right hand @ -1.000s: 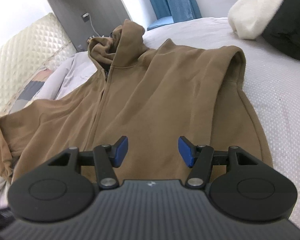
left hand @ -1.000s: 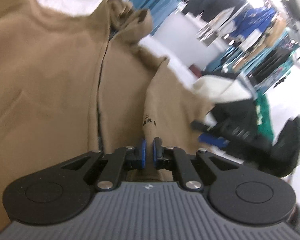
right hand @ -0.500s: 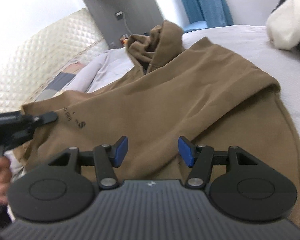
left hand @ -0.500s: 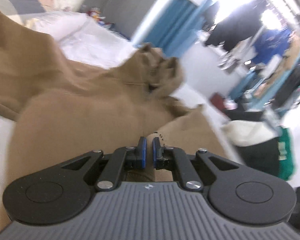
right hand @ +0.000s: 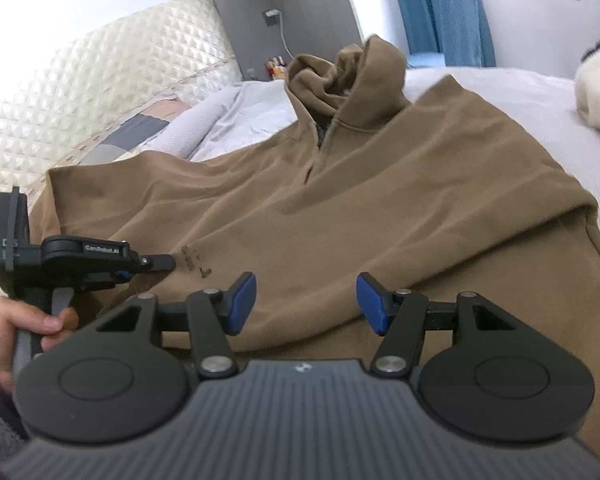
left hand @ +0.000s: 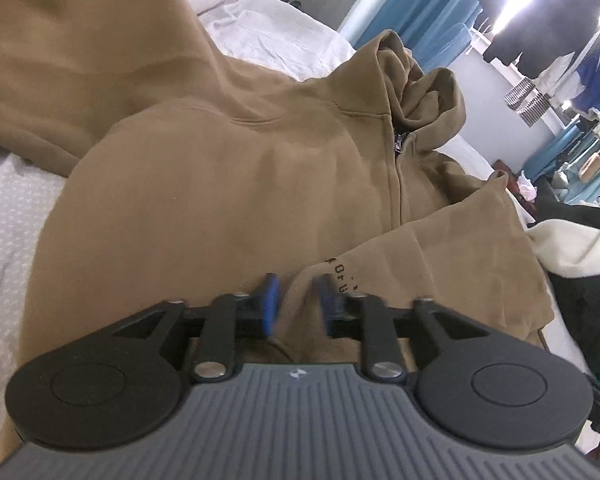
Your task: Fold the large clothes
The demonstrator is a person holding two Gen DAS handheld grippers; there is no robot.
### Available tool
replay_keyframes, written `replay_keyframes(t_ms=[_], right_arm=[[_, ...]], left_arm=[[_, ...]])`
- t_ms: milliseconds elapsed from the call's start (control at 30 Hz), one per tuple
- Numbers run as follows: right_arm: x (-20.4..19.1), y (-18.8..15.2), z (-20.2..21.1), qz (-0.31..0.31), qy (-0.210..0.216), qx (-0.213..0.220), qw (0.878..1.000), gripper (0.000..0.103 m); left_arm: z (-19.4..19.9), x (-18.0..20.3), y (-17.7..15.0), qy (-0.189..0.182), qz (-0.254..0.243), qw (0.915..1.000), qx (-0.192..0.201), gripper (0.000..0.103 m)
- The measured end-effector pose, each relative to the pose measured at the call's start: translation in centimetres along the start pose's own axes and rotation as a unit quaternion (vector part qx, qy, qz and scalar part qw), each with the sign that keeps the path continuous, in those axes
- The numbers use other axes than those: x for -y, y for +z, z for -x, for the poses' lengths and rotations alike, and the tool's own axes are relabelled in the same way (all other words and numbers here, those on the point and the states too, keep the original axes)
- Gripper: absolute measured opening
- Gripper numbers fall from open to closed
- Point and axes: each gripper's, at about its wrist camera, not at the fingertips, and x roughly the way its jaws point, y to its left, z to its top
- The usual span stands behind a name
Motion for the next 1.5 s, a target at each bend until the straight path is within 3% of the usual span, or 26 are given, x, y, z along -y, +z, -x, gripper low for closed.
replay_keyframes(t_ms=[67,200,367,567,633,767,900,1067,1233,1300,1333,1433,1500], right_arm=[[-0.3,0.2,-0.2,0.009,0.004,0.008,1.000,0.059],[-0.9,0.8,-0.6,0.035,0.001,0.032,0.999,0.059],[-1.0,2.1,-2.7,0.035,-0.009,0.036,0.999,0.059],[-0.3,2.7,-6.7,0.004,-0.022,0.022,1.000,0.058],[0.0,2.3,-7.9,0.004,-0.022,0.005,1.000,0.050],[0.1,0.5,-10.6,0.030,-0.044,-0.061,0.997,0.048],[-0.1,0.3,-10.8,0.046,-0.045,-0.057,0.996,0.048],[-0.2,0.1,-10.4,0.045,-0.045,-0.054,0.996,0.048],[-0.3,0.3,-10.5,0.048,-0.049,-0.054,0.996,0.048],[-0.2,0.4,-10.5,0.042,-0.048,-0.053,0.997,0.048],[-0.1,0.4,-10.5,0.039,-0.048,-0.053,0.997,0.048],[-0.1,0.4,-10.5,0.038,-0.048,-0.052,0.997,0.048],[-0.1,0.4,-10.5,0.038,-0.048,-0.052,0.997,0.048]], left_arm=[[0.7,0.5,-0.3,-0.003,-0.002,1.0000,0.007,0.048],[2.9,1.5,-0.8,-0.002,-0.016,0.9994,0.031,0.054],[3.8,3.2,-2.4,0.000,-0.051,0.9979,0.039,0.054],[2.0,3.8,-3.8,0.012,-0.071,0.9973,0.013,0.054],[1.1,3.8,-4.0,0.021,-0.076,0.9969,0.006,0.054],[-0.2,3.4,-4.2,0.040,-0.079,0.9961,-0.004,0.054],[-0.3,3.3,-4.1,0.041,-0.078,0.9962,0.003,0.053],[2.5,2.3,-3.2,0.021,-0.050,0.9980,0.032,0.053],[7.9,-0.1,-0.6,0.114,-0.036,0.9862,0.114,0.055],[9.3,-1.8,0.5,0.189,-0.025,0.9724,0.134,0.057],[9.7,-2.8,1.0,0.239,-0.021,0.9611,0.137,0.058],[10.0,-6.4,2.2,0.299,0.038,0.9453,0.124,0.059],[9.6,-8.2,2.5,0.348,0.054,0.9286,0.118,0.059]])
